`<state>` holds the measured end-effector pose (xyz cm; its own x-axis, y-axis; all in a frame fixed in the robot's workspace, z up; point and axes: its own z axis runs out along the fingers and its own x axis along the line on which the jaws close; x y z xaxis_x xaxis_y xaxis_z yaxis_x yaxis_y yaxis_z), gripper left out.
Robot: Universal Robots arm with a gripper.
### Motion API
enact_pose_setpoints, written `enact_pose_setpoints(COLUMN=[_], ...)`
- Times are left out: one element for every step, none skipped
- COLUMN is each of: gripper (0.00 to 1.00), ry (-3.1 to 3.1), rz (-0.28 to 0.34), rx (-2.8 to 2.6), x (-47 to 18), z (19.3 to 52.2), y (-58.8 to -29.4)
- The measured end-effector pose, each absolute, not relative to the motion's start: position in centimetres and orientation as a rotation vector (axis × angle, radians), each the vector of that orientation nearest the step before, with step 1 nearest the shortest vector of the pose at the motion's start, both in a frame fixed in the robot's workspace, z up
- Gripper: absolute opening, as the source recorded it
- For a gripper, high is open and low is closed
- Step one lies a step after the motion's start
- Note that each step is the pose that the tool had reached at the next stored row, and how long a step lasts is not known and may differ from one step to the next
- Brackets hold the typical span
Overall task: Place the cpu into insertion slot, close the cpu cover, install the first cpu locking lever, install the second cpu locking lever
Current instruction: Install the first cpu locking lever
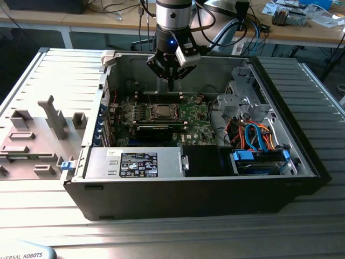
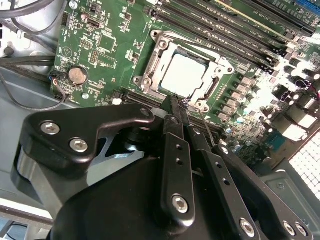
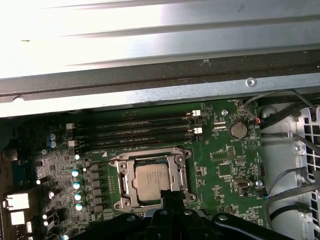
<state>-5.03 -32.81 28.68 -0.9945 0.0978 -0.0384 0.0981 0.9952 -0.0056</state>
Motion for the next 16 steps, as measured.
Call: enact_pose_setpoints(gripper=[0.11,0.11,0.11,0.11,0.11,0.11,0.11,0.11,0.11,0.11,0.11,0.11,0.11,0.11,0.11,0.11], ry=[3.100,3.100,3.100,3.100,3.100,3.100,3.100,3.100,3.101,3.101,3.101,3.101,3.101,3.101,3.101,3.101], rz=[-0.012,-0.012,-0.011,-0.011,-0.012,-0.011,-0.011,-0.011,-0.011,-0.011,-0.011,-0.011,-0.011,-0.011,-0.011,-0.011], rx=[0.150,0.149,0.147,0.145,0.143,0.140,0.137,0.135,0.133,0.132,0.130,0.127,0.125,0.122,0.120,0.118], x=[-5.03,-5.03,-5.03,-5.03,-5.03,-5.03,-5.03,-5.03,-5.03,-5.03,-5.03,-5.03,-5.03,-5.03,-5.03,-5.03], z=[28.67,28.68,28.68,28.67,28.68,28.68,28.68,28.68,28.68,28.68,28.67,28.67,28.68,28.68,28.67,28.67], y=[-32.81,-32.81,-32.81,-32.81,-32.81,-32.81,-32.81,-32.81,-32.82,-32.81,-32.81,-32.81,-32.81,-32.81,-32.81,-32.81])
